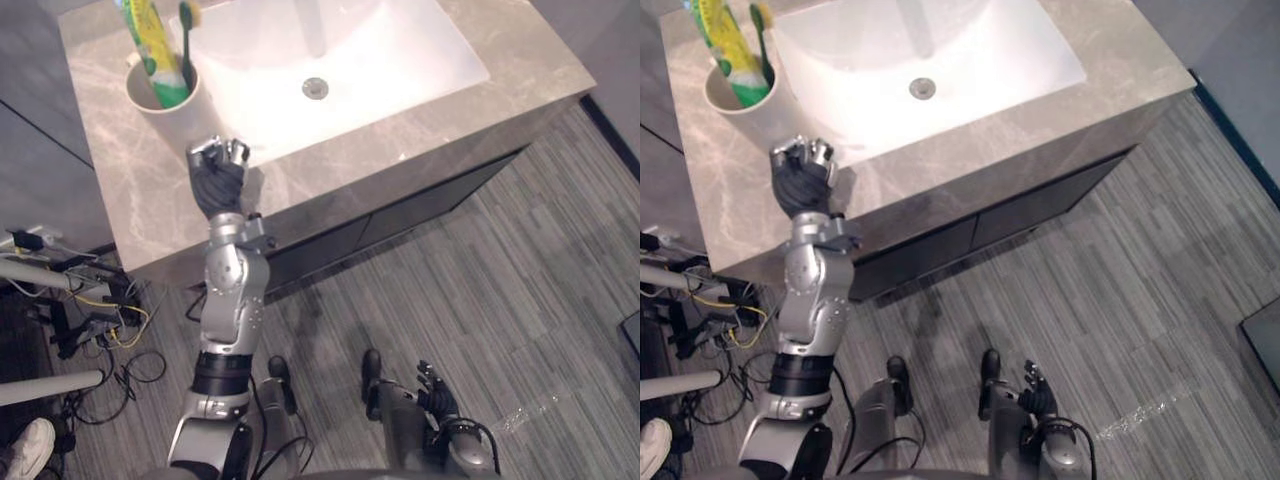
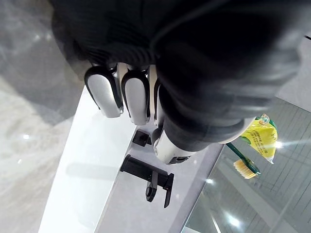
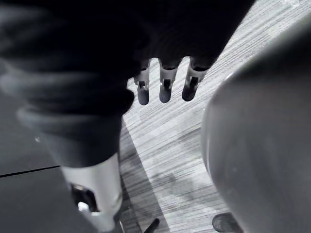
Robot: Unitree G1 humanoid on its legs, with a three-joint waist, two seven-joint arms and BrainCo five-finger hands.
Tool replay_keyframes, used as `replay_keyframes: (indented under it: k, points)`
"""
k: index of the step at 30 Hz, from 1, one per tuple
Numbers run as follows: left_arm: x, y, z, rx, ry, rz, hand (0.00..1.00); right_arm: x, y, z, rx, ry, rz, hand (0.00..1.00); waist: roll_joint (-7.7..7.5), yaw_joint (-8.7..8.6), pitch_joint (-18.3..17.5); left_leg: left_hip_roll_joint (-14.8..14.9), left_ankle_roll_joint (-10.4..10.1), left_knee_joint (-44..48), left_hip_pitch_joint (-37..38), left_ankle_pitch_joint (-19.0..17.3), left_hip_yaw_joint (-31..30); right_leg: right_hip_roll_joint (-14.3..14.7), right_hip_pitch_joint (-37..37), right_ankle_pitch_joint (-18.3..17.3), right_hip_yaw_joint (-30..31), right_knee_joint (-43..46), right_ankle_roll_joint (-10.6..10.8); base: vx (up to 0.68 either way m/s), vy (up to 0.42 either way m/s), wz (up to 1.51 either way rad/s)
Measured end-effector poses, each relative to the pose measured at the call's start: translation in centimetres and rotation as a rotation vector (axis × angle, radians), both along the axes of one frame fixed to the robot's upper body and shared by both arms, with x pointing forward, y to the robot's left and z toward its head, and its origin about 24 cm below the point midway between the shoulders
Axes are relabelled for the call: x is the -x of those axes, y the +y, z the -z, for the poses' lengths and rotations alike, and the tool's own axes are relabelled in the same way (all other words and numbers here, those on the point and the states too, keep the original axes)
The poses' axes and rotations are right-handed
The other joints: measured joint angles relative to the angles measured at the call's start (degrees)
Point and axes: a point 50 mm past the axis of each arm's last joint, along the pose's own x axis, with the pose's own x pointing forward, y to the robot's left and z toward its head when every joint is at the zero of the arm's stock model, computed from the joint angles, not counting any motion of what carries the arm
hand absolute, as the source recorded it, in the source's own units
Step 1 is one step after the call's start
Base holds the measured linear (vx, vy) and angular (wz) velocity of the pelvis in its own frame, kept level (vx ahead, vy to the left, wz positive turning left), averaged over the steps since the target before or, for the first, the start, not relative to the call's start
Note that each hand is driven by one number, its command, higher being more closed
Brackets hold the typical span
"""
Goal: Organize washtable
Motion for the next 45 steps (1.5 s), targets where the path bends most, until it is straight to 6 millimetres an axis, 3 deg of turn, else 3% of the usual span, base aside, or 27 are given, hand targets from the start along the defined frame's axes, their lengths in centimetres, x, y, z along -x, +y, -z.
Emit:
replay_keyframes:
  k: [11,32,45]
  points:
    - [-0.1,0.3,-0.3,0.038,-0.009,0.009,1.0,-0.1,0.0,-0.1,-0.005,-0.003,-0.005,0.0,-0.01,0.0,0.01,0.25,0.21,0.86,-0.97,-0.4,-0.06,0.04,-0.83,-0.01,0.11,0.53,0.01,0.0,0.009,0.0]
    - [-2.4,0.3,-3.8,0.007,-0.055,0.044,1.0,-0.4,0.1,-0.5,-0.022,-0.027,0.002,0.0,-0.09,-0.02,0.82,0.87,0.15,2.33,-3.12,-0.46,0.0,0.43,-3.13,0.02,0.32,1.49,-0.02,0.0,0.014,-0.01]
    - [-3.2,0.9,-4.7,-0.002,-0.05,0.023,1.0,-0.4,0.1,-0.6,-0.023,-0.029,0.001,0.0,-0.48,0.12,1.09,1.84,0.15,2.67,-4.2,-0.45,-0.08,1.26,-4.1,0.66,0.17,1.49,-0.88,-0.02,0.01,-0.02]
